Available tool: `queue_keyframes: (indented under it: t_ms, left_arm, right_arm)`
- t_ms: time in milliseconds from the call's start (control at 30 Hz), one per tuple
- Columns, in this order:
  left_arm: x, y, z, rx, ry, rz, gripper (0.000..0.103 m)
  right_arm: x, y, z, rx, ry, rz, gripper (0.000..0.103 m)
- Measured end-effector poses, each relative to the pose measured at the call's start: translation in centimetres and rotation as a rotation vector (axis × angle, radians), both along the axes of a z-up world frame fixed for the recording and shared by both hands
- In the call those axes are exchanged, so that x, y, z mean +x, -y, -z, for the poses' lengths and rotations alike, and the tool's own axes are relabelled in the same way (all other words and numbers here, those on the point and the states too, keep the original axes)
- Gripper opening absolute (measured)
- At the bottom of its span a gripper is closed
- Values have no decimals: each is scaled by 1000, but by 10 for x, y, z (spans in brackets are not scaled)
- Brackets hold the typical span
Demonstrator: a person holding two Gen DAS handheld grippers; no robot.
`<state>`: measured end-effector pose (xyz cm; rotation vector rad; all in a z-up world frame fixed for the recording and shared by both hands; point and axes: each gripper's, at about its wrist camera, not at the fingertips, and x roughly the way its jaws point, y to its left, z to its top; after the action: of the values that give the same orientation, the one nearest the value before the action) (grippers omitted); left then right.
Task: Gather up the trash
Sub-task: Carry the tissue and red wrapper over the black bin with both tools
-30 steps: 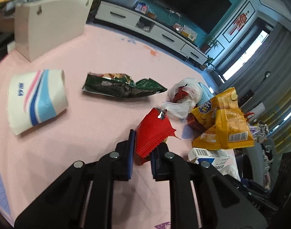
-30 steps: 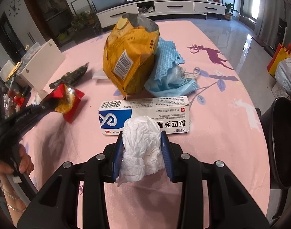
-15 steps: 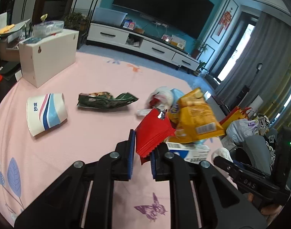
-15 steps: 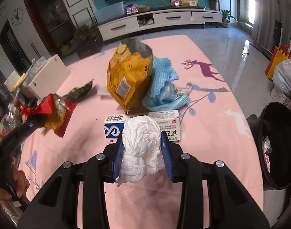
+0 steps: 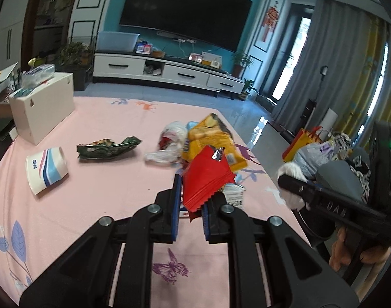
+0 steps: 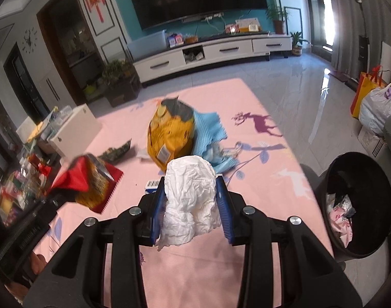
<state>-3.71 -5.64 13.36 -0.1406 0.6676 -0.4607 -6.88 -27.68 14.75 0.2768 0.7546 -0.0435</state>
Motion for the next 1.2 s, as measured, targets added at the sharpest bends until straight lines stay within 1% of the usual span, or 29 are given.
queue_keyframes:
  t_ms: [233, 433, 500, 567, 633, 933, 1200]
  left_arm:
    - [-20, 32, -8, 9, 32, 85, 15]
    - [-31, 67, -14, 18, 52, 163, 15]
    - [-34, 79, -14, 1, 56, 180, 15]
    - [-31, 95, -9, -47, 25, 206, 15]
    - [-29, 113, -4, -63, 0, 232, 15]
    - [-35, 200, 21, -49, -74, 364, 15]
    - [-38, 250, 43, -34, -124, 434, 15]
  right_arm:
    - [-21, 17, -21, -10, 69, 45, 38]
    - [-44, 51, -32, 9, 120, 142, 38]
    - [-51, 65, -33, 11, 130, 190, 38]
    - [-58, 80, -33, 20, 135, 242, 38]
    - [-64, 93, -31, 34, 139, 283, 38]
    - [-92, 149, -17, 118, 148, 460, 38]
    - [-115, 187, 5, 186, 127, 586, 38]
